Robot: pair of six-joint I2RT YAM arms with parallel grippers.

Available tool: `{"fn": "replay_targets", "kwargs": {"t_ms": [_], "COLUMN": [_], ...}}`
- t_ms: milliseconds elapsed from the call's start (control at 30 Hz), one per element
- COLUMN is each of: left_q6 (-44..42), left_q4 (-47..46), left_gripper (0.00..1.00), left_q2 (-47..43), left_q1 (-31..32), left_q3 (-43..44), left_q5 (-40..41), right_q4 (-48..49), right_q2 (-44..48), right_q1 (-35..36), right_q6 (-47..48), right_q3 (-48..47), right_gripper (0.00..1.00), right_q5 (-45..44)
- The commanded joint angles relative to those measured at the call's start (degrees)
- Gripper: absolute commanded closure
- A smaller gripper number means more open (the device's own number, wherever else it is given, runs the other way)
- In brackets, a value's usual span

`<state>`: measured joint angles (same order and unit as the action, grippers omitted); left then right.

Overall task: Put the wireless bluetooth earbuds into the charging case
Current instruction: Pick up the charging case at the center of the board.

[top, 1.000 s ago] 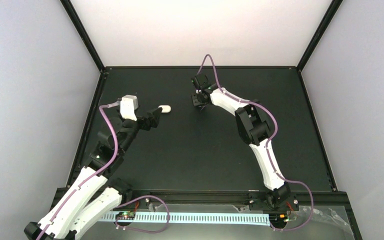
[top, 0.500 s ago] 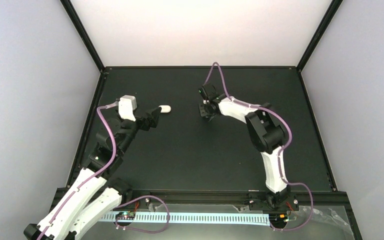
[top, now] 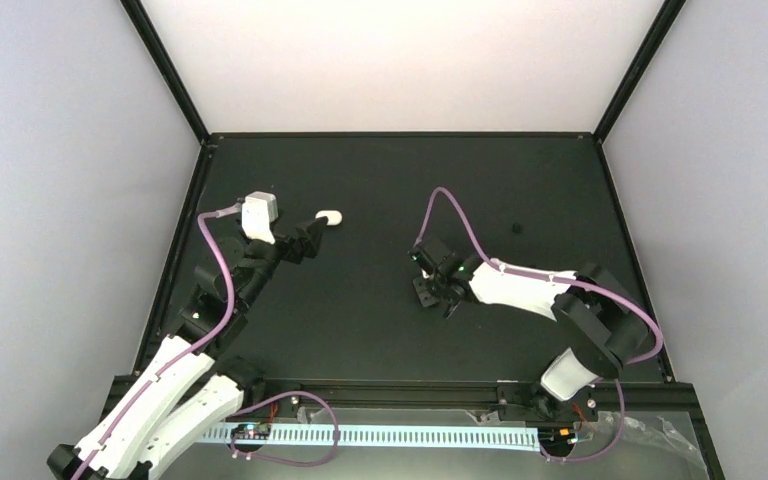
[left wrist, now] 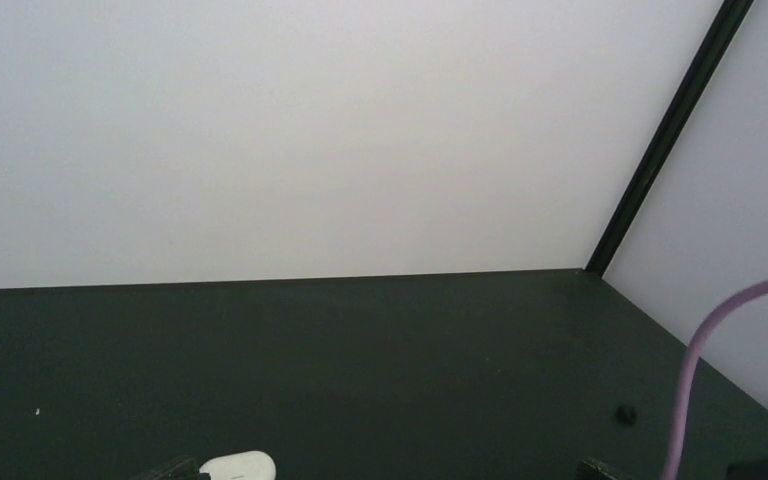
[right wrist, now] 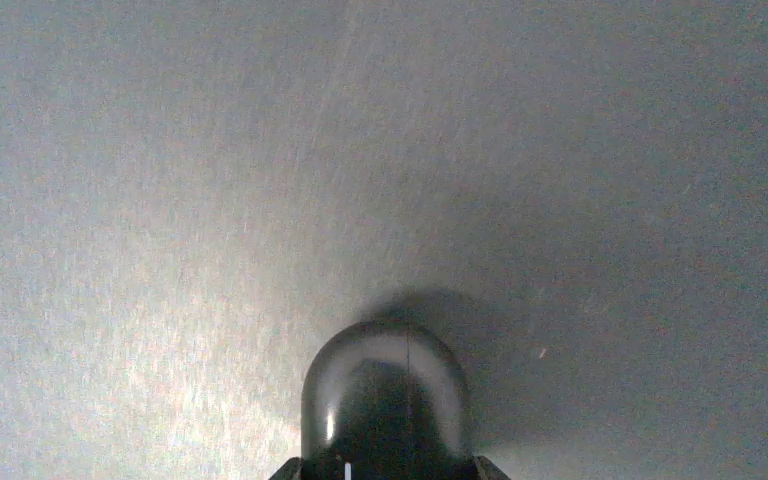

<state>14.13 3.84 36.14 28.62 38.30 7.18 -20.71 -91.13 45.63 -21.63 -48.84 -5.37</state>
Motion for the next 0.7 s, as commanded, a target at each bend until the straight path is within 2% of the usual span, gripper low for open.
{"fn": "replay_targets", "kwargs": {"t_ms": [0,433,667], "left_q6": [0.34,0.83,0.99], "left_q4": [-1.73,-0.63,-0.82], "left_gripper": [0.01,0.01,0.01], "left_q2": [0.8,4.75,4.98], "left_q1": [0.38,0.36,0.33], "left_q3": [-0.07,1.02,0.92], "left_q5": [-1.51,-4.1,-4.45], "right_q4": [-2.5,-7.09,-7.8], "right_q2": [2.63,-0.31,-0.32], "right_q1": [2.83,4.01,4.03], "right_q6": [-0.63,1.52,2.02], "right_q3": [1.52,0.32,1.22], "right_gripper": [0.68,0.53,0.54], "right_q5": [-0.88,-1.89,-1.58]}}
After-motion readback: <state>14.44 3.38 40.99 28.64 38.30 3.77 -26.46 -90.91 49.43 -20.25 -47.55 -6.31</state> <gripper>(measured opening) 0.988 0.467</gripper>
